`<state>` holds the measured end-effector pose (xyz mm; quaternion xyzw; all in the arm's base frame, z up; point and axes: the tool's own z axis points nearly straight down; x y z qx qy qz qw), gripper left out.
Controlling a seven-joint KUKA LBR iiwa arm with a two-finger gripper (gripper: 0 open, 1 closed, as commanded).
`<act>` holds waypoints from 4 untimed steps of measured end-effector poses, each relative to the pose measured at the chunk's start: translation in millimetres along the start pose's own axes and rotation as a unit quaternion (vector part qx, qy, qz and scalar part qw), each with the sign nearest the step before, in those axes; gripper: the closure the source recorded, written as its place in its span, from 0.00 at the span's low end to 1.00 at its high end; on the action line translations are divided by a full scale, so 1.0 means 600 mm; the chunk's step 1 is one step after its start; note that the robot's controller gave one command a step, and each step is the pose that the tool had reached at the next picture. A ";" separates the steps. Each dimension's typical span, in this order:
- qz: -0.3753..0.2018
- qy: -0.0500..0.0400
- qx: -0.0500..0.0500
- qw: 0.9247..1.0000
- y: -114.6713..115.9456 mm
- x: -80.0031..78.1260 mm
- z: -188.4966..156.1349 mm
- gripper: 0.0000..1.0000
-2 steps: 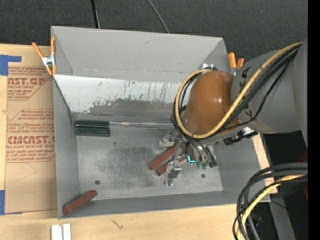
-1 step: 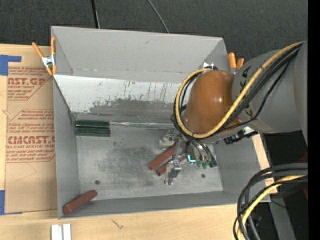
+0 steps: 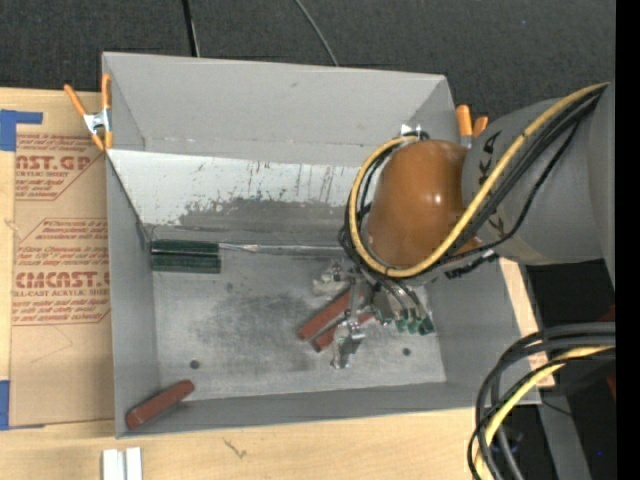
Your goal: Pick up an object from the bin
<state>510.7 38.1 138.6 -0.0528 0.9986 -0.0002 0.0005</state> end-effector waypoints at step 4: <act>0.091 0.000 0.000 0.996 -0.045 0.030 -0.132 1.00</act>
Offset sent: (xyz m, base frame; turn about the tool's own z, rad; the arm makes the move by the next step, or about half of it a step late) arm 0.0000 0.0000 0.0000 0.0000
